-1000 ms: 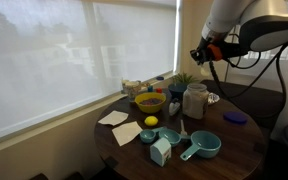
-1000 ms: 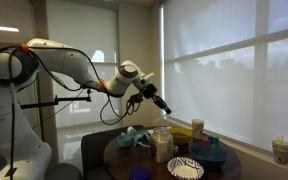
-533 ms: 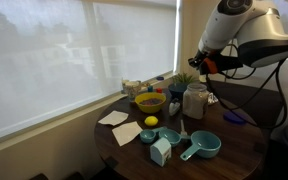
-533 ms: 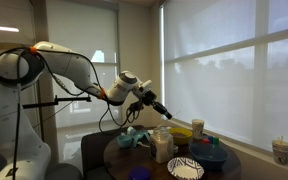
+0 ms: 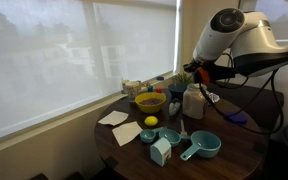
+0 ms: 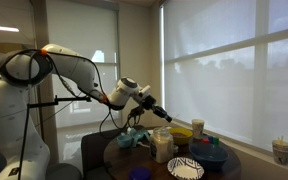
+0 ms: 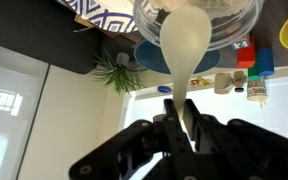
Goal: Pick up a white plastic spoon on the right and put it in the sugar jar
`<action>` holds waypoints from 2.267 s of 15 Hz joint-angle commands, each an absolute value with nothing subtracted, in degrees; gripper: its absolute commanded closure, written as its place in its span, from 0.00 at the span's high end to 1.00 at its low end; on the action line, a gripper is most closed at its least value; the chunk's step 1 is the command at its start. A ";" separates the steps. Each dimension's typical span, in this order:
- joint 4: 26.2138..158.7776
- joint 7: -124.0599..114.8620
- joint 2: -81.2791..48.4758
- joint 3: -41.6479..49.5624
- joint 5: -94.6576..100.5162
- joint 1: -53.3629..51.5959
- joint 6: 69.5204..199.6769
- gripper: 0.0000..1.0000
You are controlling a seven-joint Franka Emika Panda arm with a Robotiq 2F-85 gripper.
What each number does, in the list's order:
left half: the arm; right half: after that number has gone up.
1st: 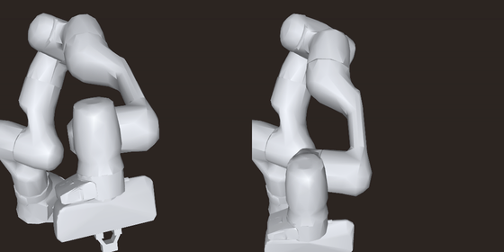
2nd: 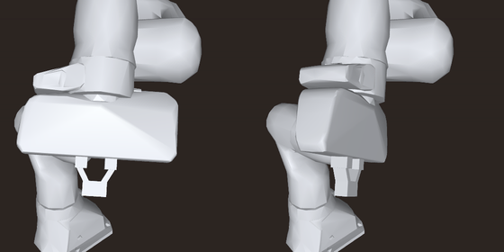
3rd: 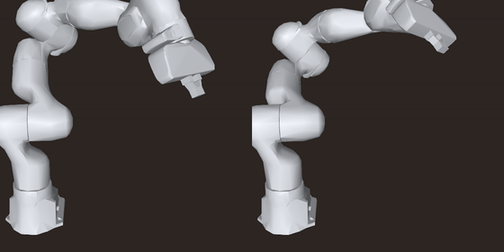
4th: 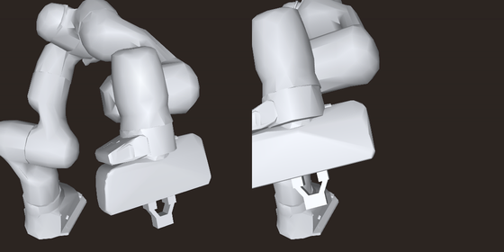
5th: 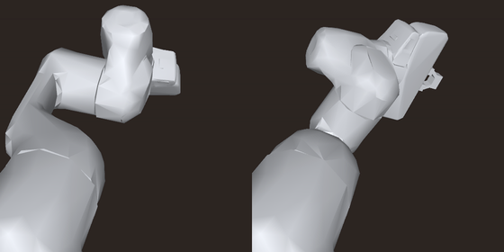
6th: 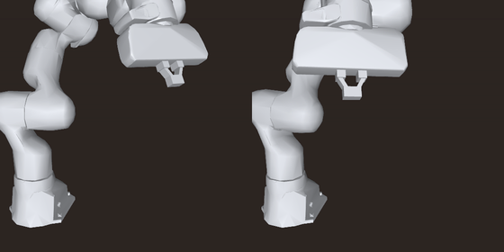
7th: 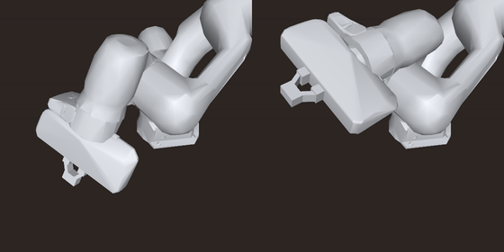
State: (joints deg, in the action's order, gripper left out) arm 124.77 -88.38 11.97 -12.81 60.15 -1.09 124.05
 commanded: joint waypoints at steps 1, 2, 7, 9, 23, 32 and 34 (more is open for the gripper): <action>126.11 -91.30 11.48 -11.78 64.55 -2.78 125.15 0.03; 126.31 -91.36 11.36 -11.75 65.51 -3.01 124.98 0.03; 126.56 -95.02 10.05 -12.03 69.98 -4.06 123.82 0.03; 126.17 -92.40 10.34 -11.22 67.86 -4.44 123.67 0.13; 130.52 -96.25 8.33 -13.56 71.05 -8.92 115.93 0.03; 129.51 -97.45 10.03 -12.55 74.51 -8.80 113.28 0.80; 128.73 -97.89 10.43 -12.29 75.23 -8.83 113.29 0.94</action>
